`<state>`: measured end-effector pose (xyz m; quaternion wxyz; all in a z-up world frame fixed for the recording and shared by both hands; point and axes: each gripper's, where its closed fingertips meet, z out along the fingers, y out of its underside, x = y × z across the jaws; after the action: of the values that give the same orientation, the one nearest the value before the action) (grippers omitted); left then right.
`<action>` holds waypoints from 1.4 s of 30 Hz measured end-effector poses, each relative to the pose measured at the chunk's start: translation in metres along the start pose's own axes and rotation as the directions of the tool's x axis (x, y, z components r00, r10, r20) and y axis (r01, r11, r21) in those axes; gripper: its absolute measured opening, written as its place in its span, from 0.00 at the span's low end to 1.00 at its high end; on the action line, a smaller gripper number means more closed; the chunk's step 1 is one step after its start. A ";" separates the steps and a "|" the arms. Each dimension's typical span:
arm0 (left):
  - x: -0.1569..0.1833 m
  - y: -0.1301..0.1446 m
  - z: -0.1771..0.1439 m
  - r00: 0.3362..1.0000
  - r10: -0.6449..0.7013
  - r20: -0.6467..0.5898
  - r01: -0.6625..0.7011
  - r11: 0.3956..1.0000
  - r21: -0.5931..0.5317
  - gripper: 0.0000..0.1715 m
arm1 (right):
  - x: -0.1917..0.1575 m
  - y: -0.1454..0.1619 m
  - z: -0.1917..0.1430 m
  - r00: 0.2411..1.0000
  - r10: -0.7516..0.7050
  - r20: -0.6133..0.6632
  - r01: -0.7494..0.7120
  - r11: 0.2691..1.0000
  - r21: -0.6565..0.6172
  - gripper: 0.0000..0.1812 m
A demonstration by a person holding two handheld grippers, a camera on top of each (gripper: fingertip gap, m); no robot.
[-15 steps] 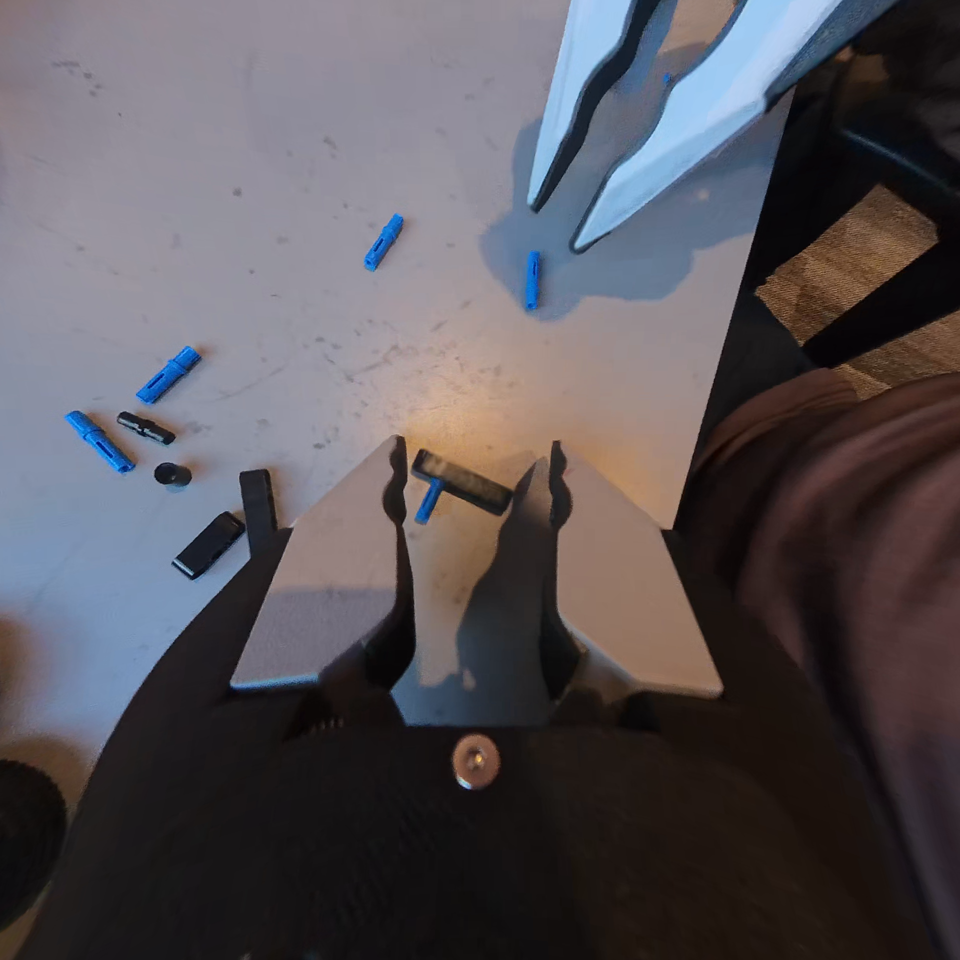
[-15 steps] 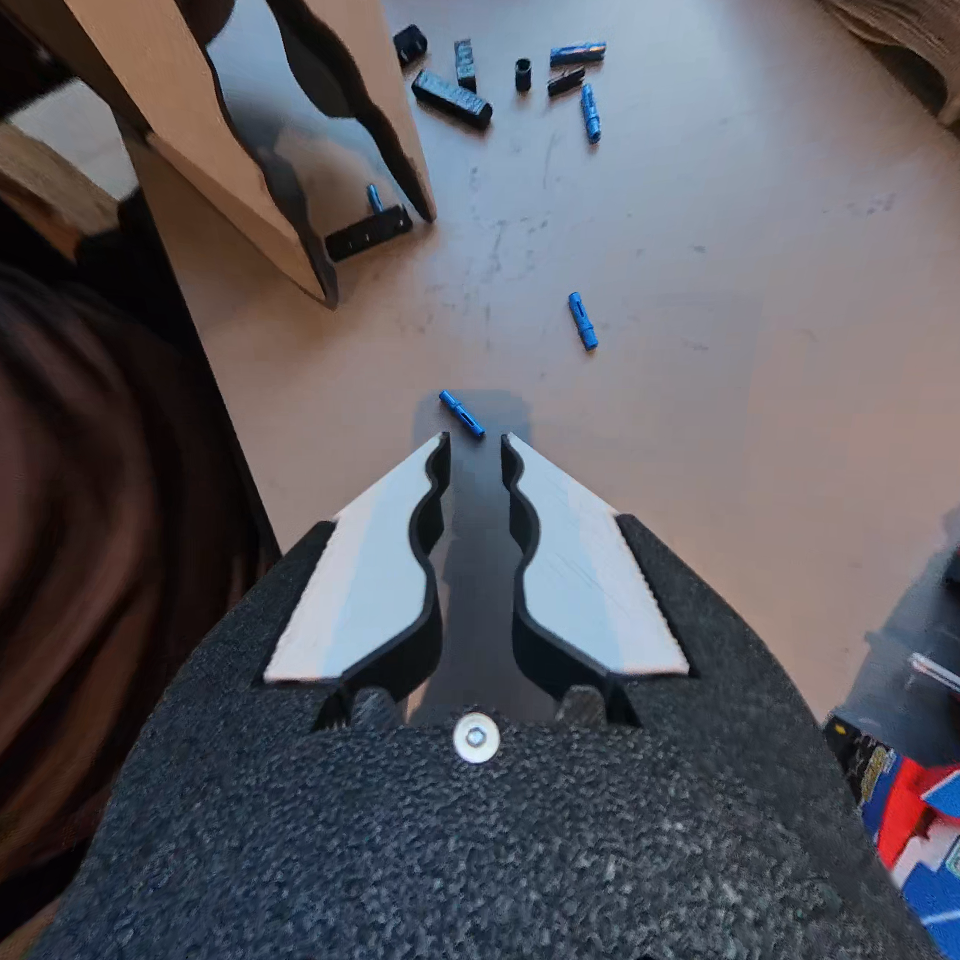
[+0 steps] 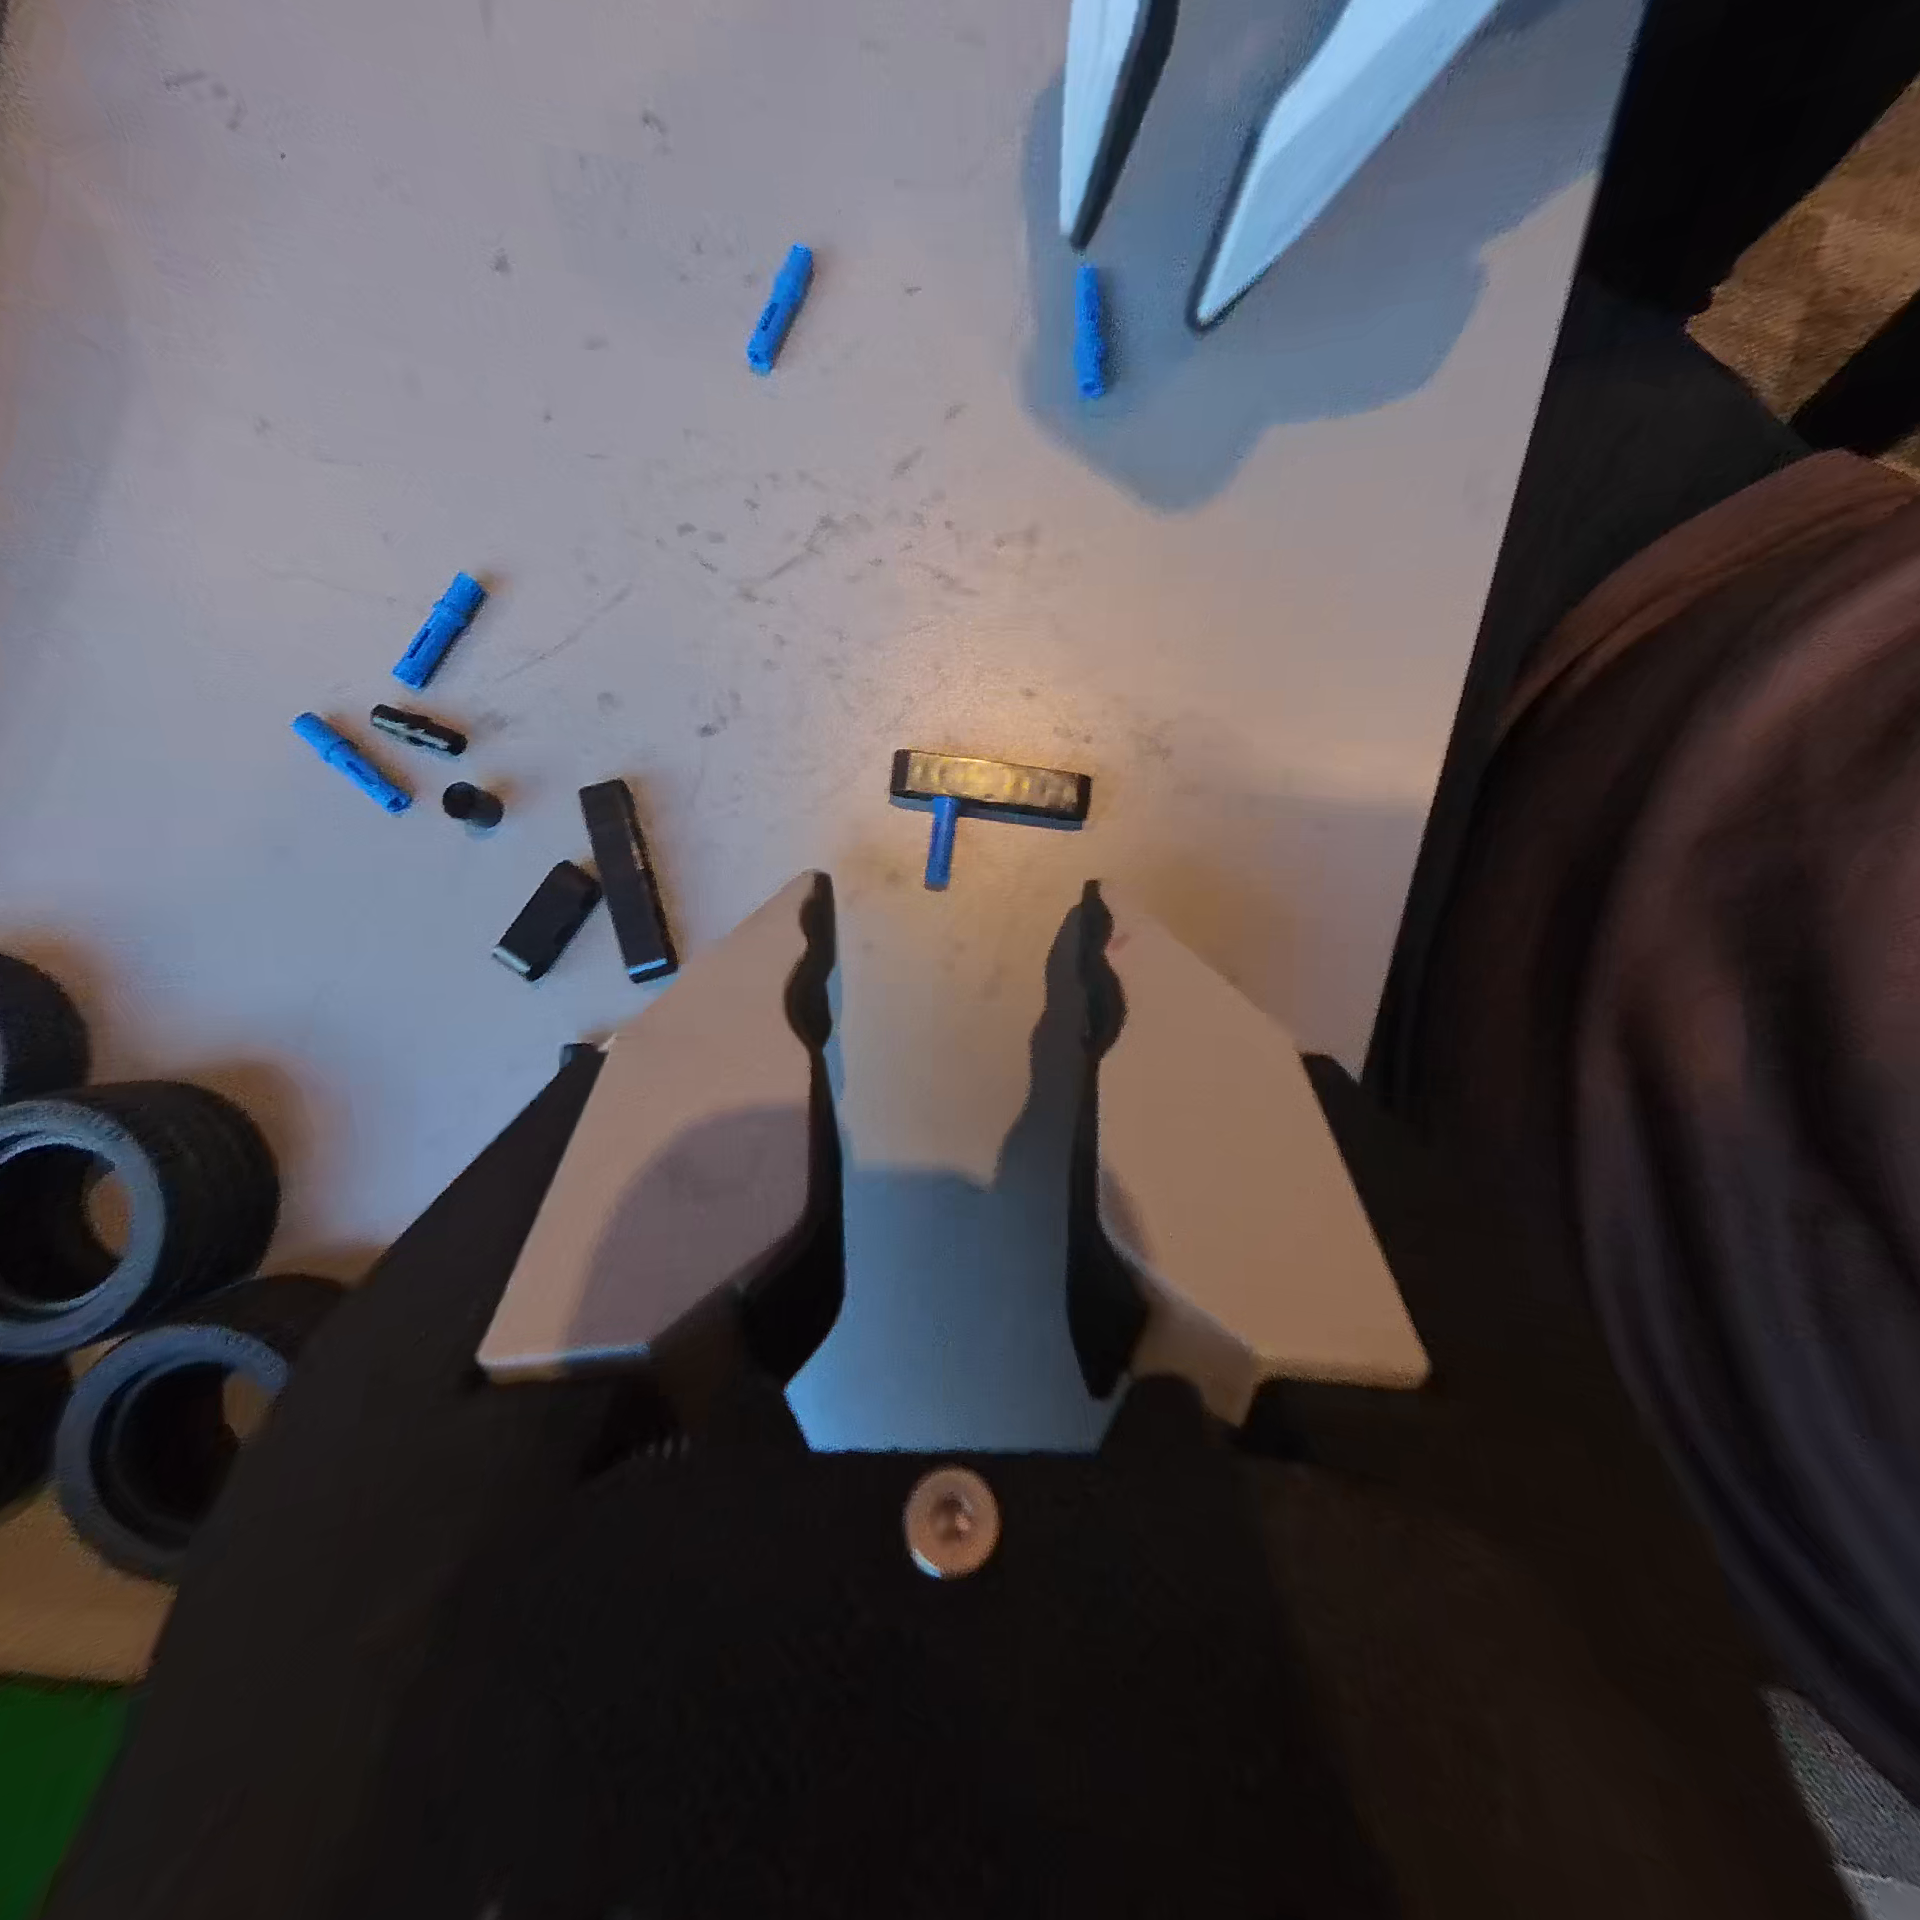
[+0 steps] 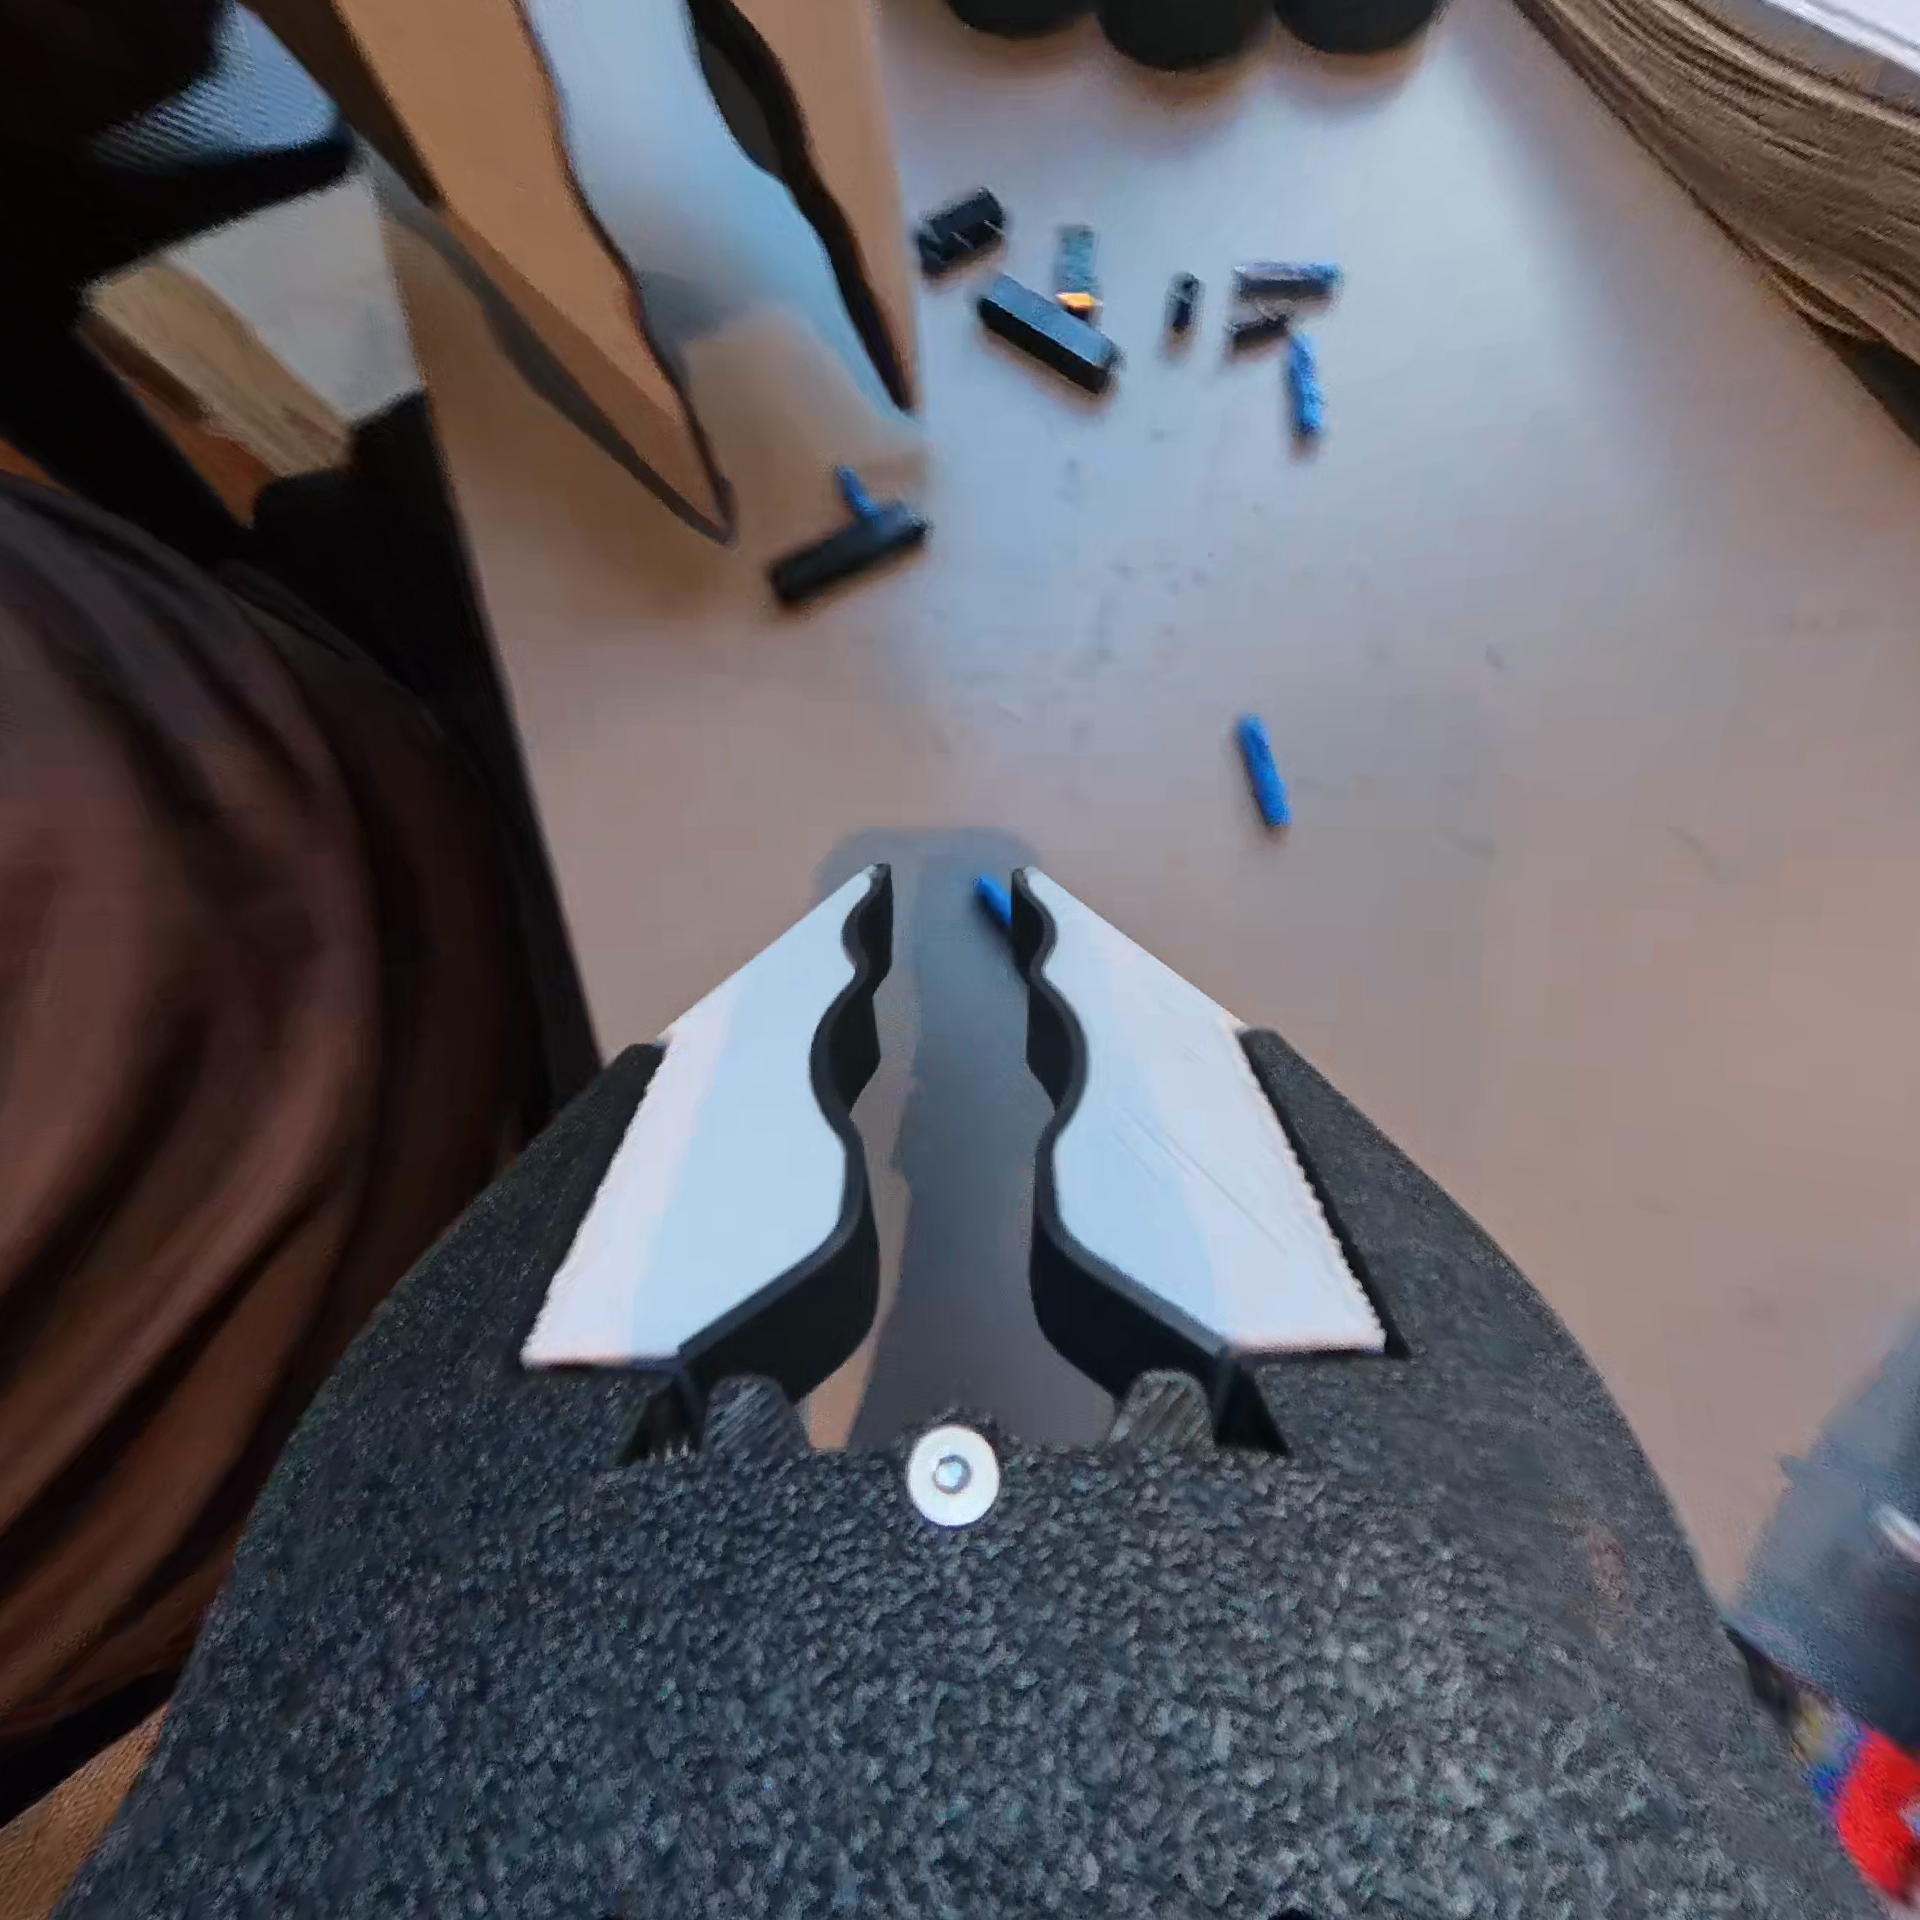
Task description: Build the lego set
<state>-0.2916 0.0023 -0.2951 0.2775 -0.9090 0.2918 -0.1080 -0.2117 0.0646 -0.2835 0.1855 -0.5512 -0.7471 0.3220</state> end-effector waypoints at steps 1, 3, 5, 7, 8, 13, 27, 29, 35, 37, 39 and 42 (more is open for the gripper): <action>0.005 0.000 0.002 1.000 0.003 -0.029 -0.003 1.000 0.002 0.26 | -0.010 -0.005 0.003 0.999 -0.014 0.030 0.014 1.000 0.006 0.12; 0.018 -0.004 0.007 0.996 -0.008 -0.088 0.010 1.000 0.019 0.27 | -0.019 -0.006 0.009 0.998 -0.065 0.024 0.066 0.998 -0.024 0.12; 0.046 -0.009 0.008 0.975 -0.020 -0.220 0.028 0.999 0.033 0.25 | -0.014 -0.001 0.008 0.996 -0.085 -0.015 0.083 0.995 -0.060 0.12; 0.070 -0.013 0.006 0.947 -0.033 -0.319 0.051 0.998 0.047 0.25 | -0.006 0.002 0.002 0.999 -0.041 -0.033 0.039 0.998 -0.046 0.11; 0.078 -0.015 0.004 0.934 -0.026 -0.356 0.053 0.997 0.064 0.25 | -0.003 0.002 -0.002 0.999 -0.010 -0.030 0.009 1.000 -0.029 0.11; 0.044 -0.016 0.000 0.986 -0.037 -0.162 0.055 0.993 0.109 0.23 | 0.007 0.013 -0.019 0.999 0.003 -0.040 -0.004 0.999 -0.035 0.13; 0.056 -0.014 0.014 0.914 0.079 -0.398 -0.092 0.996 -0.013 0.11 | 0.011 0.017 0.008 0.993 -0.085 0.084 0.090 0.994 -0.063 0.15; 0.067 -0.023 0.018 0.901 0.082 -0.426 -0.076 0.997 0.030 0.12 | 0.008 0.014 0.010 0.990 -0.067 0.124 0.073 0.996 -0.043 0.12; 0.077 -0.029 0.005 0.910 0.154 -0.386 -0.128 0.988 0.092 0.12 | 0.005 0.014 -0.001 0.990 -0.049 0.132 0.051 0.999 -0.009 0.12; 0.056 -0.022 0.001 0.940 0.103 -0.324 -0.091 0.994 0.052 0.13 | 0.005 0.015 -0.002 0.990 -0.044 0.135 0.046 0.999 -0.005 0.14; 0.036 -0.014 0.004 0.963 0.066 -0.261 -0.068 0.998 0.003 0.13 | 0.005 0.019 0.003 0.989 -0.047 0.140 0.051 0.998 -0.026 0.14; 0.040 -0.011 0.012 0.954 0.040 -0.298 -0.048 0.999 -0.021 0.10 | 0.002 0.017 0.008 0.985 -0.050 0.164 0.054 0.998 -0.021 0.06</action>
<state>-0.2505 -0.0089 -0.2973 0.2201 -0.8794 0.3518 -0.2332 -0.2052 0.0670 -0.3008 0.1249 -0.5054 -0.7781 0.3515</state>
